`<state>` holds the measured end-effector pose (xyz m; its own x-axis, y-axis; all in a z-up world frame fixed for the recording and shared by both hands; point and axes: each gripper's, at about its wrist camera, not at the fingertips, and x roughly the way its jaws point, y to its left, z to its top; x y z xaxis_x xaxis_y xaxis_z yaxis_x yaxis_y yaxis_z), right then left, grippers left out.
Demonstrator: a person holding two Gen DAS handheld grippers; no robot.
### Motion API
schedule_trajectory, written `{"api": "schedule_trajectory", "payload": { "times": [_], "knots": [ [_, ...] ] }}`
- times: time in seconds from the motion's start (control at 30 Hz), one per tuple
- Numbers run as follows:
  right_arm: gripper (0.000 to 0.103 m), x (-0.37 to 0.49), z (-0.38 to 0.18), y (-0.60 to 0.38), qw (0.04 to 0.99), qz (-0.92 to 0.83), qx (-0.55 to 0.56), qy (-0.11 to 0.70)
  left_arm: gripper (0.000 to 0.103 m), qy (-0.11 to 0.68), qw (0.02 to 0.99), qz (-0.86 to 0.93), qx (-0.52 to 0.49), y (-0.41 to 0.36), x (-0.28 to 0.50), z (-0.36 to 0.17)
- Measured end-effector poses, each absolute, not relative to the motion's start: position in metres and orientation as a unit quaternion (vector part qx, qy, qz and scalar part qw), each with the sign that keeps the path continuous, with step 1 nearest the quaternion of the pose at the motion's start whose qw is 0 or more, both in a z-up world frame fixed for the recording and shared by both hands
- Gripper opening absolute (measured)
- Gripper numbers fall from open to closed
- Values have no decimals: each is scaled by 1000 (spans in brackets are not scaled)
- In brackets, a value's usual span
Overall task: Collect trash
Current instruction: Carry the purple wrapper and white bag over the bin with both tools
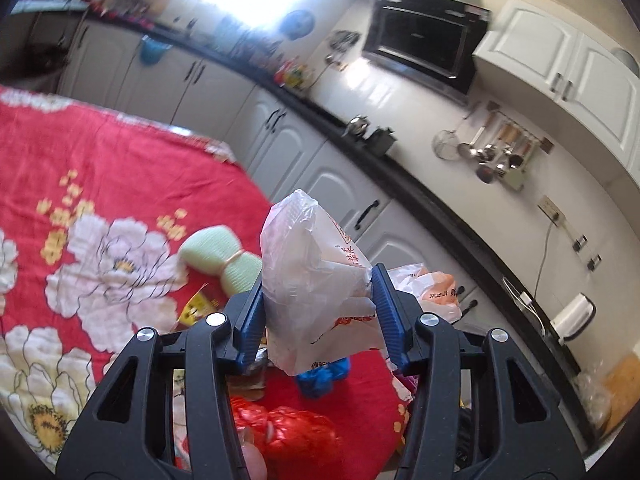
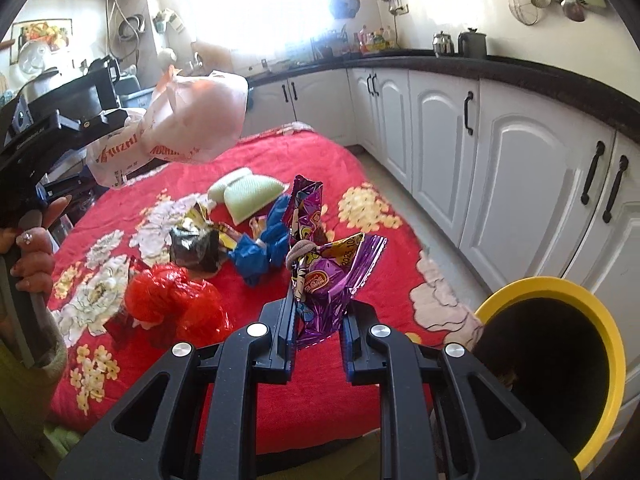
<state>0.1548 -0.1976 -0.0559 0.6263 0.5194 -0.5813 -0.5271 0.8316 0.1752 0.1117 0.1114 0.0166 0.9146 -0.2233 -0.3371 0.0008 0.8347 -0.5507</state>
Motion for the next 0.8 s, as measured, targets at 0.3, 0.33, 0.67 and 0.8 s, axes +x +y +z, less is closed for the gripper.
{"api": "schedule_trajectory", "payload": {
  "times": [0.3, 0.33, 0.67, 0.8],
  "knots": [
    [17, 147, -36, -223, 914, 277, 7, 296, 42, 169, 953, -86, -237, 84, 102, 34],
    [17, 146, -35, -226, 915, 276, 7, 294, 42, 166, 954, -90, -233, 81, 100, 36],
    [17, 138, -21, -256, 927, 252, 15, 276, 42, 157, 961, -116, -194, 53, 95, 41],
    [17, 138, -18, -271, 931, 241, 21, 273, 42, 158, 962, -125, -184, 44, 94, 41]
  ]
}}
